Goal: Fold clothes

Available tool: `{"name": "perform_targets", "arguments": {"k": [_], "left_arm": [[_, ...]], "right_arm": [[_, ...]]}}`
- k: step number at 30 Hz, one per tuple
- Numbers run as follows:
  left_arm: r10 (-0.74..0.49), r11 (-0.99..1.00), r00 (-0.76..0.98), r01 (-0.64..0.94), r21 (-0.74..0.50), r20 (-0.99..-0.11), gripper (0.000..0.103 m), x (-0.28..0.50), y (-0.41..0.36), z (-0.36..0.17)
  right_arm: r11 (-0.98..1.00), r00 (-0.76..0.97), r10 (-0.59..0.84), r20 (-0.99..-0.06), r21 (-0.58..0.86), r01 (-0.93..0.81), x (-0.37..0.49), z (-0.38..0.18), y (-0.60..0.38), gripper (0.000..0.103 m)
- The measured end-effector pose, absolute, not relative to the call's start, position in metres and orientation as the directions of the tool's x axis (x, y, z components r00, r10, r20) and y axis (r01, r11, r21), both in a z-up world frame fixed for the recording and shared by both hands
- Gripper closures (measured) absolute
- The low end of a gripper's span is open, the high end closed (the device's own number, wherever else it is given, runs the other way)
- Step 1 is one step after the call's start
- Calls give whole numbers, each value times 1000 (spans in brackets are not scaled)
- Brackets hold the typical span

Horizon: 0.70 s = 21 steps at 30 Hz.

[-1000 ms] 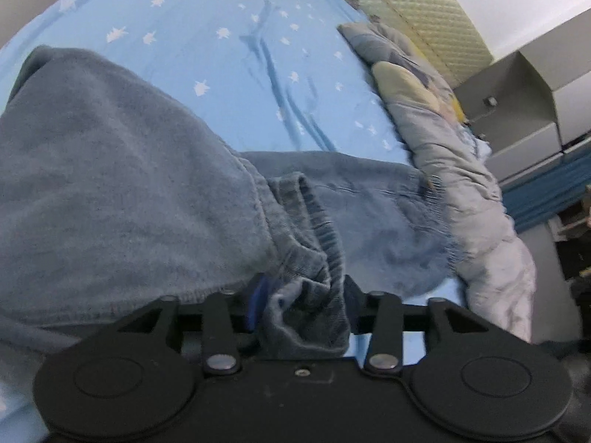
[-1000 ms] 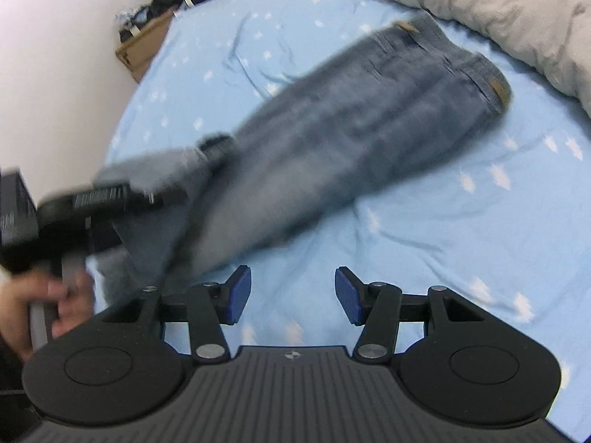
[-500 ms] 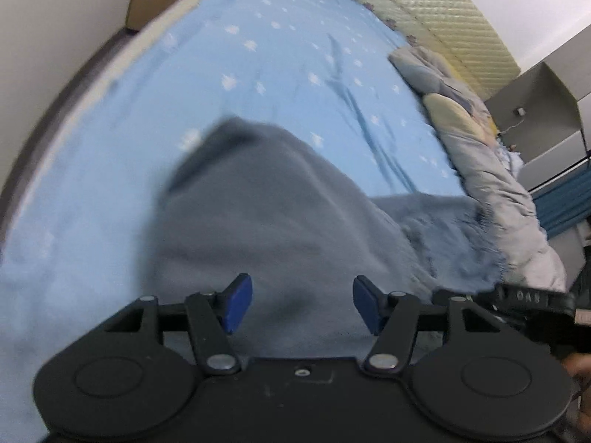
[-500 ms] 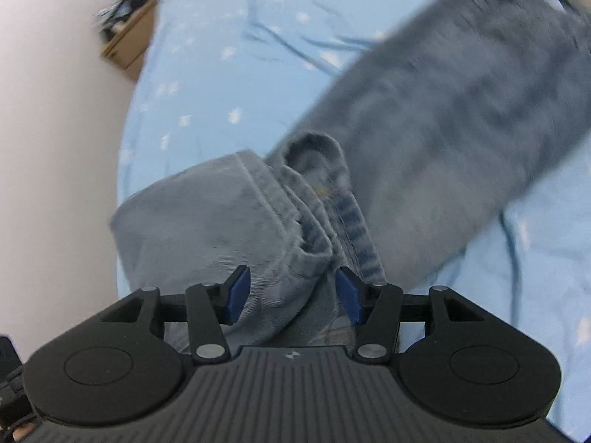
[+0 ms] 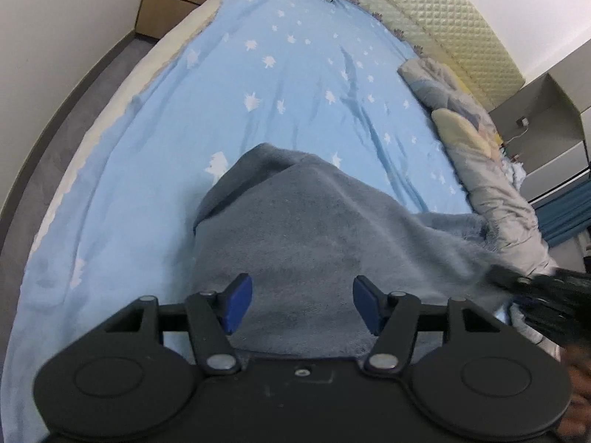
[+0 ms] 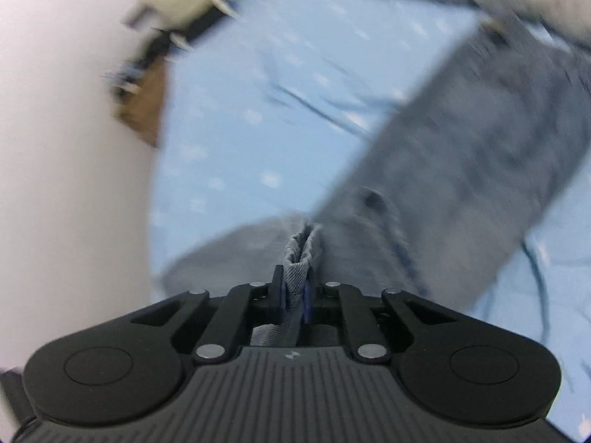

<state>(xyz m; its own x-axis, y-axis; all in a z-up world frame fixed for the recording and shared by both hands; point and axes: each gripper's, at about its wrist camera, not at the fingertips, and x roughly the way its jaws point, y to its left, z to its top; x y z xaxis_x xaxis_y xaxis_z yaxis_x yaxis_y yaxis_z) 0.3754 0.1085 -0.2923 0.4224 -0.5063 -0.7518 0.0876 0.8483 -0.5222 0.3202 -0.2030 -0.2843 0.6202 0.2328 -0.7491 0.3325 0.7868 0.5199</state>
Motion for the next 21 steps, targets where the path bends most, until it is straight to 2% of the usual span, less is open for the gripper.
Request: {"name": "perform_targets", "arguments": {"k": [2, 4, 10, 13, 16, 17, 19, 20, 21], "left_arm": [[-530, 826, 444, 78, -558, -723, 46, 380, 111, -283], [-549, 809, 462, 85, -582, -696, 46, 386, 110, -274], [-572, 812, 442, 187, -553, -691, 45, 412, 79, -261], [-583, 812, 404, 261, -523, -705, 46, 420, 54, -259], [-591, 807, 383, 292, -514, -710, 45, 418, 41, -260], [-593, 805, 377, 289, -518, -711, 45, 416, 39, -261], [-597, 802, 366, 282, -527, -714, 45, 411, 37, -265], [-595, 804, 360, 277, -526, -719, 45, 408, 37, -268], [-592, 806, 355, 273, -525, -724, 45, 406, 38, -270]], "right_arm": [[800, 658, 251, -710, 534, 272, 307, -264, -198, 94], [809, 641, 257, -724, 524, 267, 289, -268, -201, 94], [711, 500, 287, -817, 531, 461, 250, -349, -224, 93], [695, 484, 288, -826, 528, 488, 247, -362, -235, 84], [704, 549, 267, -792, 550, 450, 253, -351, -251, 62], [722, 560, 264, -785, 546, 425, 260, -349, -257, 51], [761, 556, 269, -786, 528, 378, 275, -351, -264, 41], [777, 536, 279, -796, 516, 361, 283, -356, -265, 31], [793, 516, 289, -806, 503, 343, 291, -361, -266, 26]]}}
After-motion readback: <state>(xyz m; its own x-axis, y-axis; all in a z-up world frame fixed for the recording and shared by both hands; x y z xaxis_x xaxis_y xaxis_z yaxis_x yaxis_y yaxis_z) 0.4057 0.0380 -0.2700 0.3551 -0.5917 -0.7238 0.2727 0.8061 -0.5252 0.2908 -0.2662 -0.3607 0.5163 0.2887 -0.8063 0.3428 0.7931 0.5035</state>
